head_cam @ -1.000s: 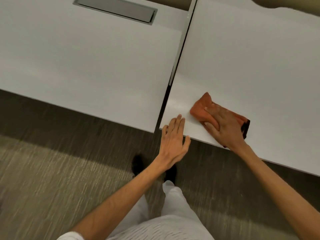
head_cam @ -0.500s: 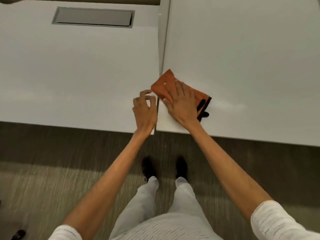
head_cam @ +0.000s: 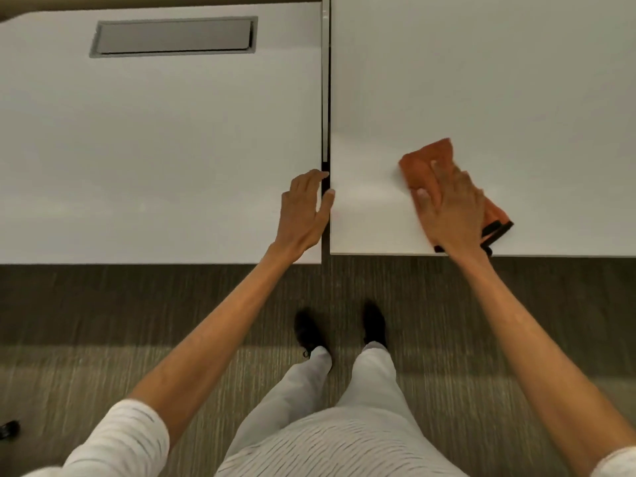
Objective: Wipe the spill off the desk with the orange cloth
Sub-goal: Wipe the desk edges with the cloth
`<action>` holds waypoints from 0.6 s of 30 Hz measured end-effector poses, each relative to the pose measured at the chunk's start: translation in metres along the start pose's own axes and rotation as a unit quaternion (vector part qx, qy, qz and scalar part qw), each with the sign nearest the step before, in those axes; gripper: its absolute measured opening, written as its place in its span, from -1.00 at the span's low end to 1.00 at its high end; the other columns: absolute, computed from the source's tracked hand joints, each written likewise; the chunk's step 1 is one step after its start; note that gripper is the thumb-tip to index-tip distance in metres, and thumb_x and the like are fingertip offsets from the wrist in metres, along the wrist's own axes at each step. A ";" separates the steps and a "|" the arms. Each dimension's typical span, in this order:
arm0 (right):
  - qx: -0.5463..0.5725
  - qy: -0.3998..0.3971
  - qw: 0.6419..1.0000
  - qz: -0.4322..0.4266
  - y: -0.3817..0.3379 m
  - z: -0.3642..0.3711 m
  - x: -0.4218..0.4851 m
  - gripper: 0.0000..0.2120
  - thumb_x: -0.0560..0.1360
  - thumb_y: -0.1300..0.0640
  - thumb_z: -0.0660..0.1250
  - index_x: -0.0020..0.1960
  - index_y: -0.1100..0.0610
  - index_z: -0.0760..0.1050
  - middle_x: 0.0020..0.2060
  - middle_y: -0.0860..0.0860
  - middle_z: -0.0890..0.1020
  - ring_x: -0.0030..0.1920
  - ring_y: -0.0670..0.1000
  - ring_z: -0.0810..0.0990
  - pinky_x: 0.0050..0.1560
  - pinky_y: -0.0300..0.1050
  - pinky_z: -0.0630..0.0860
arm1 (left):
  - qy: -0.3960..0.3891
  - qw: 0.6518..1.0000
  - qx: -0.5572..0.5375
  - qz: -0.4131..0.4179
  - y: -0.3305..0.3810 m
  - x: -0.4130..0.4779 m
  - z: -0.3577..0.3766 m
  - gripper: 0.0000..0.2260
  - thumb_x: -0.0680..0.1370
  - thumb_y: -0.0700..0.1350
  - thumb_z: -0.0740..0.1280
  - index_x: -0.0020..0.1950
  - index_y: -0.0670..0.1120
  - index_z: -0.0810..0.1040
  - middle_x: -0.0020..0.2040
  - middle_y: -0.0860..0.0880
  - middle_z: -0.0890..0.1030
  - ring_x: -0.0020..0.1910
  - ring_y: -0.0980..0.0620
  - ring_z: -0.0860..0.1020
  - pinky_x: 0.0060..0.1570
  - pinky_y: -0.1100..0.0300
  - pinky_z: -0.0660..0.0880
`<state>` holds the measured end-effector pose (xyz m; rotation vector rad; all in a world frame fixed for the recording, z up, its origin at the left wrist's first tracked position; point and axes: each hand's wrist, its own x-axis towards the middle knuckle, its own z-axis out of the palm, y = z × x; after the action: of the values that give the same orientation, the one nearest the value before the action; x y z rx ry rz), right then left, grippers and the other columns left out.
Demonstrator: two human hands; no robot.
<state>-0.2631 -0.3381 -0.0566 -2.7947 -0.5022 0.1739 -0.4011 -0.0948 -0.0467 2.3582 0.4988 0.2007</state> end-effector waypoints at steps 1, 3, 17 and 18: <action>0.001 0.007 1.000 0.028 0.001 0.001 -0.004 -0.42 0.63 -0.24 0.01 0.60 -0.12 0.03 0.57 0.10 0.21 0.56 0.19 0.18 0.51 0.28 0.10 | -0.016 1.000 0.021 0.013 -0.001 0.002 0.006 -0.58 0.68 0.03 0.11 0.52 -0.06 0.30 0.52 -0.05 0.32 0.51 0.00 0.24 0.42 0.08 0.17; -0.007 0.025 0.997 0.071 -0.008 0.008 -0.027 -0.42 0.64 -0.24 -0.02 0.61 -0.10 0.01 0.58 0.11 0.19 0.56 0.20 0.16 0.51 0.27 0.10 | -0.042 0.997 0.049 0.032 0.000 0.004 0.019 -0.51 0.68 0.05 0.11 0.58 -0.08 0.18 0.59 -0.06 0.19 0.57 -0.02 0.14 0.48 0.06 0.09; 0.015 0.111 0.971 0.210 -0.013 0.019 -0.057 -0.44 0.65 -0.22 -0.02 0.60 -0.06 0.10 0.58 0.12 0.20 0.57 0.18 0.14 0.54 0.25 0.02 | -0.098 0.973 0.188 0.093 0.007 0.005 0.052 -0.43 0.68 0.08 -0.04 0.63 -0.13 -0.07 0.64 -0.08 -0.05 0.62 0.00 -0.10 0.55 -0.10 -0.20; 0.010 0.110 0.974 0.197 -0.028 0.024 -0.059 -0.44 0.66 -0.21 -0.02 0.60 -0.06 0.10 0.58 0.13 0.20 0.57 0.18 0.15 0.55 0.23 0.03 | -0.096 0.974 0.187 0.090 0.008 0.005 0.053 -0.43 0.68 0.08 -0.03 0.63 -0.13 -0.07 0.64 -0.07 -0.05 0.62 0.00 -0.10 0.55 -0.10 -0.20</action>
<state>-0.3317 -0.3277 -0.0672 -2.8155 0.1076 -0.0480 -0.3793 -0.1302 -0.0806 2.7570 0.2423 -0.0458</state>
